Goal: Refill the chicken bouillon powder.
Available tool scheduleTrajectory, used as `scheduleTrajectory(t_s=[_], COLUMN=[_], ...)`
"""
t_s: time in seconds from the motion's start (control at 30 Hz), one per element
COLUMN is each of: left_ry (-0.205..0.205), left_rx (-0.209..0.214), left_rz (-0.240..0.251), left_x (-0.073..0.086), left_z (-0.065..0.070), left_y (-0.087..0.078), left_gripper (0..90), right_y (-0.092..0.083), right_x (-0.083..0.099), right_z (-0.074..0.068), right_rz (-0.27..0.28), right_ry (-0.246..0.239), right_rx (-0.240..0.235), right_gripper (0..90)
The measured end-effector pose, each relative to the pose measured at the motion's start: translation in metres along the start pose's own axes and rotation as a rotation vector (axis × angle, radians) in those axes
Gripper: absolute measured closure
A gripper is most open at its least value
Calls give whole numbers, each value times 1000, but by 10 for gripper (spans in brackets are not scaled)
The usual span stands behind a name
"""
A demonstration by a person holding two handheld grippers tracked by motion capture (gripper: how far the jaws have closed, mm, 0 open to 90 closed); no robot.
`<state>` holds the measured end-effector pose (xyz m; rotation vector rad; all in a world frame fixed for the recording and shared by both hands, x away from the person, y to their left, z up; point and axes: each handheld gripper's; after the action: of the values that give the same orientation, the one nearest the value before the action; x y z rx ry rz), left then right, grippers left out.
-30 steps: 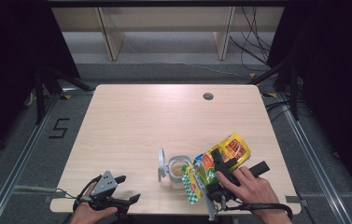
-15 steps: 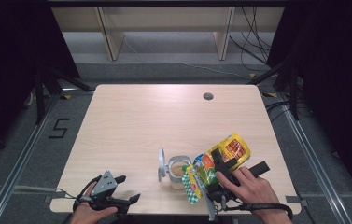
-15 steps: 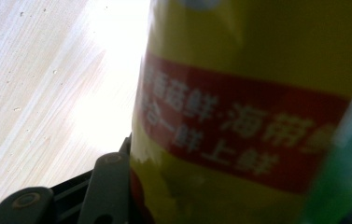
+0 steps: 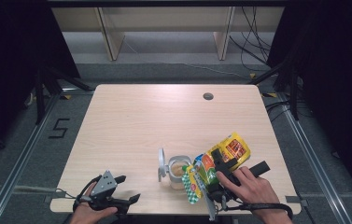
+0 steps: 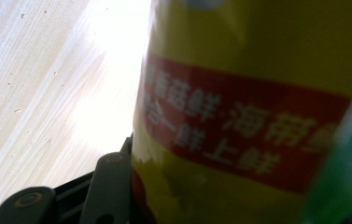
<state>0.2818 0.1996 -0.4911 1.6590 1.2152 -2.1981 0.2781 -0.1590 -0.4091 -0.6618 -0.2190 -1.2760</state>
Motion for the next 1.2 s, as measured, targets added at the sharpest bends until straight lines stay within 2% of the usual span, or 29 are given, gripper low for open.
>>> scheduleTrajectory(t_s=[0.07,0.17,0.2,0.23,0.27,0.3,0.37,0.43,0.5,0.53,0.57,0.63,0.67,0.7,0.77,0.83,0.9,1.2], left_ry=[-2,-2,-16,-34,-6,-10,-4,-2,-5,-8,-40,-45,-31,-6,1,-12,1,-6], left_rx=[-1,2,0,-3,3,-2,0,1,0,-4,3,3,-6,-4,-5,0,-5,-1], left_rz=[1,0,3,4,3,5,3,3,4,4,17,21,2,3,3,14,7,3], left_x=[0,0,0,0,0,0,0,0,0,0,1,1,1,1,1,1,1,1], left_z=[0,0,1,2,0,0,0,0,0,0,2,2,0,-1,-2,-1,-2,-1], left_y=[0,0,0,-1,-1,0,0,0,0,0,2,2,1,1,1,1,0,1], left_gripper=[154,154,154,154,154,154,154,154,154,154,154,154,154,154,154,154,154,154], right_y=[0,0,0,0,0,0,0,0,0,0,0,1,1,1,1,1,1,1], right_x=[0,1,1,1,1,2,2,2,2,2,2,2,2,3,3,3,3,4], right_z=[2,0,2,1,1,0,-1,3,1,1,1,0,0,0,0,0,0,0], right_rz=[4,1,3,3,2,0,0,9,10,11,13,16,18,20,22,26,25,32], right_ry=[-25,1,-24,-18,-13,6,13,-21,-1,0,-3,2,5,4,4,13,14,19], right_rx=[-1,0,2,4,2,1,0,2,0,0,-1,-3,-3,-2,-1,-2,-1,-5], right_gripper=[567,567,567,568,568,568,571,571,571,571,571,572,572,572,572,572,572,572])
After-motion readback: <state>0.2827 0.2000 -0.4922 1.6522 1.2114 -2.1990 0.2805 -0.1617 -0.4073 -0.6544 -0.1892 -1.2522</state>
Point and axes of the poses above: each handheld gripper's, and its own axes: y roughly forward along the jaws, x roughly out of its underside, z roughly to its right, and after that the axes turned 2 degrees about z, right-handed
